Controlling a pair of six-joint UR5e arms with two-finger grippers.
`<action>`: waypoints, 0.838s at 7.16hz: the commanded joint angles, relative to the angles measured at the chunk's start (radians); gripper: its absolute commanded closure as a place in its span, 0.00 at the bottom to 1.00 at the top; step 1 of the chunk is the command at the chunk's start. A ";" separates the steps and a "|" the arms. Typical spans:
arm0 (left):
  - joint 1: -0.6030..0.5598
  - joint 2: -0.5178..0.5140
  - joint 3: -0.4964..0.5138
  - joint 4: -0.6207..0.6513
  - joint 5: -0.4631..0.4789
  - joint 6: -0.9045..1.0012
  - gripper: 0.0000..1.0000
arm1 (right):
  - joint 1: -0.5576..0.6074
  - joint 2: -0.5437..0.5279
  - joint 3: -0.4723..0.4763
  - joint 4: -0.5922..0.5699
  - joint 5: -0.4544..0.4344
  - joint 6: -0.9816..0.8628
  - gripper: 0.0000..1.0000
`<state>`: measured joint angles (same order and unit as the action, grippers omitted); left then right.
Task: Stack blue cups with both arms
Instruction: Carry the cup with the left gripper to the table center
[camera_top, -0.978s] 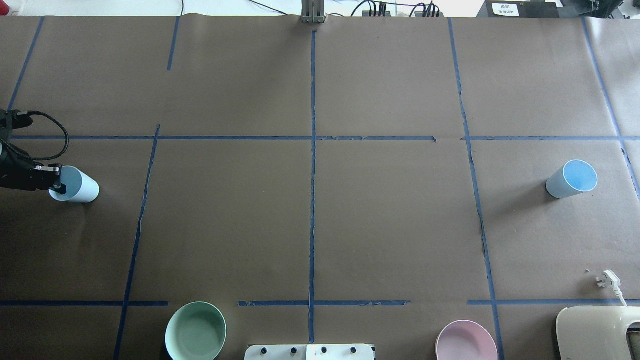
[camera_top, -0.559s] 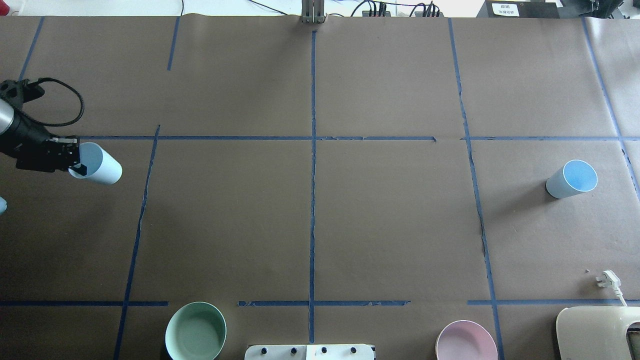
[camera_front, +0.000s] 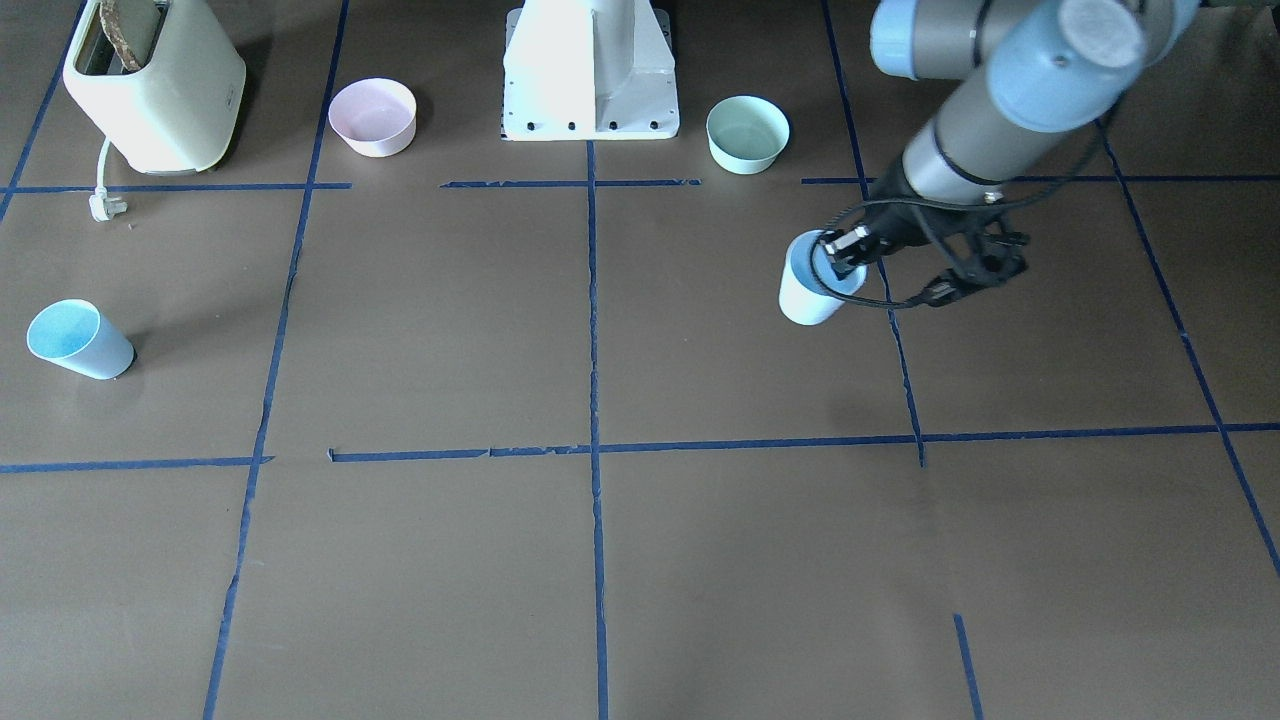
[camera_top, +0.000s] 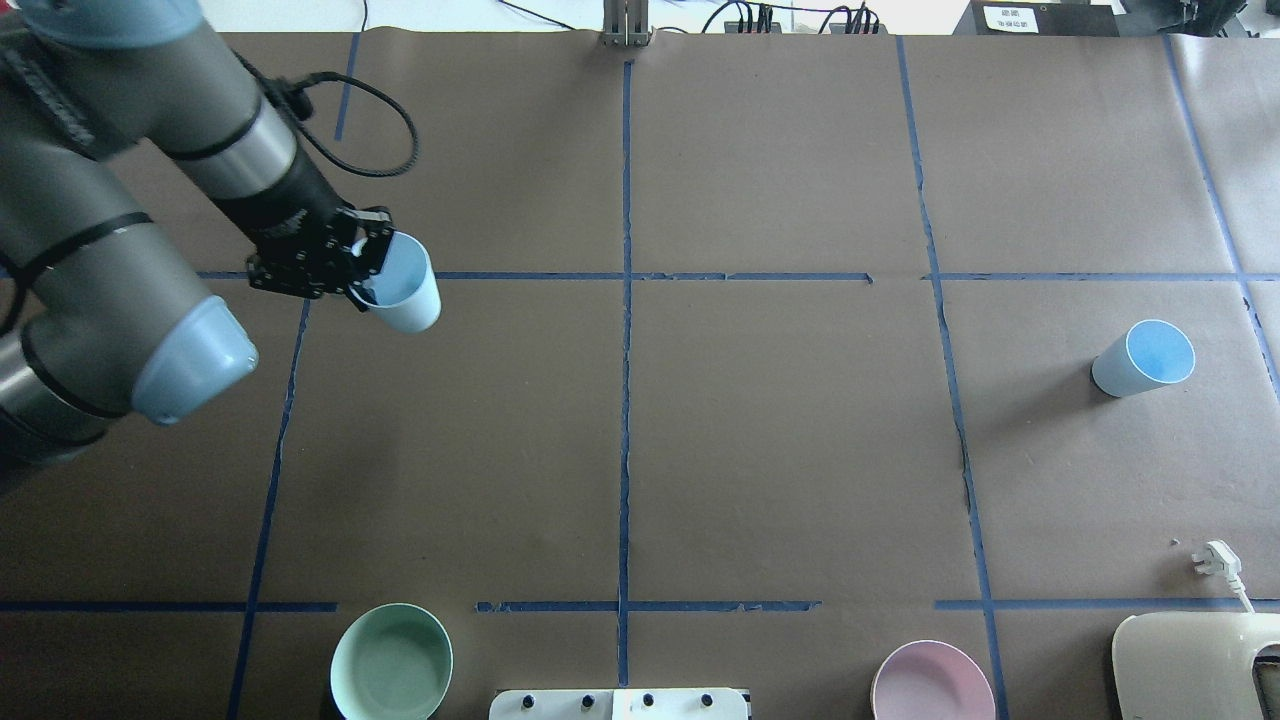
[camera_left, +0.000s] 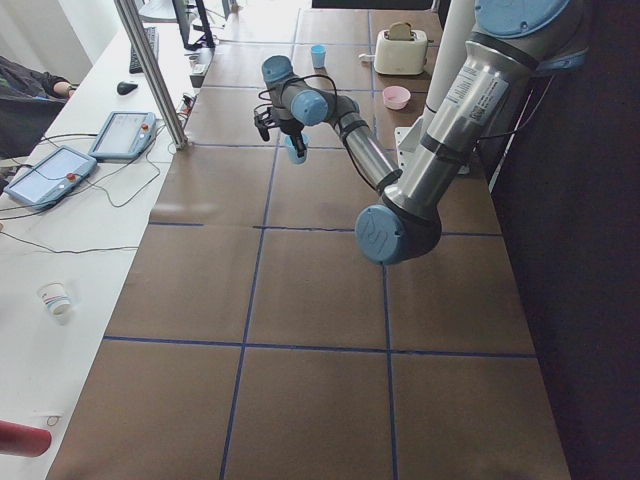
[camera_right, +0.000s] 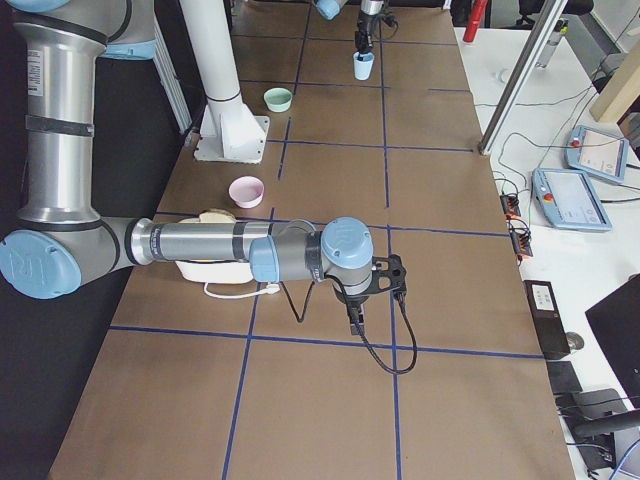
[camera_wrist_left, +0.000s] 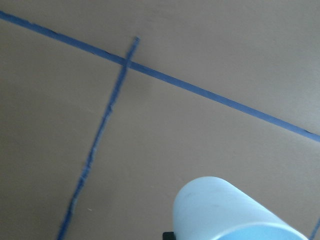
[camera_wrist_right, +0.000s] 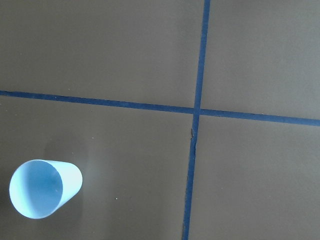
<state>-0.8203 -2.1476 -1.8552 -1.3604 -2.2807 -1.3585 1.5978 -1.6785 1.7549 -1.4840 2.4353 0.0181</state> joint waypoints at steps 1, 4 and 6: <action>0.175 -0.122 0.095 -0.099 0.131 -0.224 1.00 | -0.112 0.000 0.111 0.002 0.004 0.235 0.00; 0.263 -0.210 0.328 -0.349 0.227 -0.306 1.00 | -0.238 0.052 0.156 0.008 -0.009 0.417 0.00; 0.285 -0.233 0.396 -0.412 0.254 -0.317 1.00 | -0.327 0.056 0.155 0.178 -0.091 0.616 0.00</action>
<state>-0.5518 -2.3688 -1.5026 -1.7219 -2.0491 -1.6685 1.3254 -1.6274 1.9098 -1.4053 2.3943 0.5090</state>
